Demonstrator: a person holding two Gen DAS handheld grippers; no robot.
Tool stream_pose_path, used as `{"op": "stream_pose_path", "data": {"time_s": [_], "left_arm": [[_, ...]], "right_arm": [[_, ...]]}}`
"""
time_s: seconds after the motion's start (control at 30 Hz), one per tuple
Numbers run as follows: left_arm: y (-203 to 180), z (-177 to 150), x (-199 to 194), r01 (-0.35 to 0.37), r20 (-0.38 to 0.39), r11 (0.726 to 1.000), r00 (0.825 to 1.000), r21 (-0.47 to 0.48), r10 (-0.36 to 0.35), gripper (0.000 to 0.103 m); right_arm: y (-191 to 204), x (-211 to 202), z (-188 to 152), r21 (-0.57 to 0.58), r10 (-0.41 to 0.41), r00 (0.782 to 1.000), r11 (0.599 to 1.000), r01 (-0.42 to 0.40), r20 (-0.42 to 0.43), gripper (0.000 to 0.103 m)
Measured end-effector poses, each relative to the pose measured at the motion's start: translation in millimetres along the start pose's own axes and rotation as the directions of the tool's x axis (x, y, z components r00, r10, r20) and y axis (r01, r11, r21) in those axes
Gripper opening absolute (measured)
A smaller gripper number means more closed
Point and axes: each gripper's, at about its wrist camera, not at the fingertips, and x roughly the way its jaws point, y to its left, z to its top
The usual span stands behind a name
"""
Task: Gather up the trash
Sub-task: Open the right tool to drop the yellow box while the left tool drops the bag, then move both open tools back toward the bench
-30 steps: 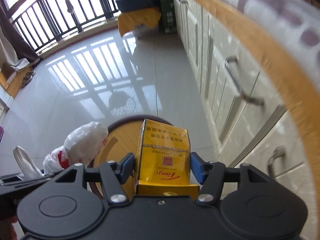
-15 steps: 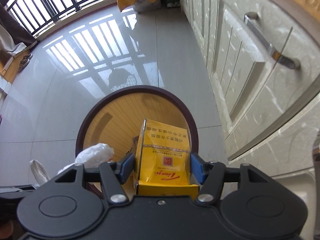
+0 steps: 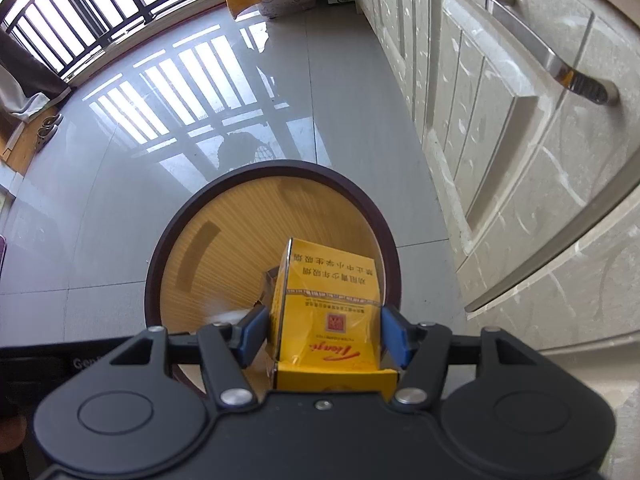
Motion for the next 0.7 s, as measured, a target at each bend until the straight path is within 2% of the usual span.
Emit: {"op": "stream_pose_path", "data": {"time_s": [0.3,0.4,0.43,0.47,0.53,0.7], "left_arm": [[2.4,-7.0,6.5,-0.028,-0.016,0.999,0.999,0.045,0.029,0.09],[6.3,-10.0,8.1,-0.034,-0.022,0.998,0.999,0.048,0.035,0.093],[7.7,-11.0,8.6,-0.035,-0.024,0.998,0.999,0.045,0.036,0.093],[8.1,-11.3,10.3,-0.037,-0.025,0.998,0.999,0.042,0.039,0.094],[8.8,-12.4,11.0,-0.04,-0.029,0.998,0.999,0.043,0.041,0.096],[7.6,-15.0,11.3,-0.034,-0.034,0.998,0.999,0.062,0.036,0.098]], "right_arm": [[-2.8,7.5,-0.9,0.01,0.017,1.0,1.0,-0.017,-0.009,0.063],[-2.3,5.9,0.5,0.013,0.044,0.999,0.999,-0.044,0.026,0.065],[-2.1,5.0,1.0,0.018,0.054,0.998,0.998,-0.055,0.041,0.069],[-1.3,4.1,1.5,0.022,0.066,0.997,0.998,-0.067,0.047,0.08],[-0.2,3.8,1.6,0.024,0.068,0.997,0.997,-0.069,0.048,0.089],[2.4,8.7,-0.6,-0.02,0.042,0.999,0.999,-0.042,0.007,0.096]]}}
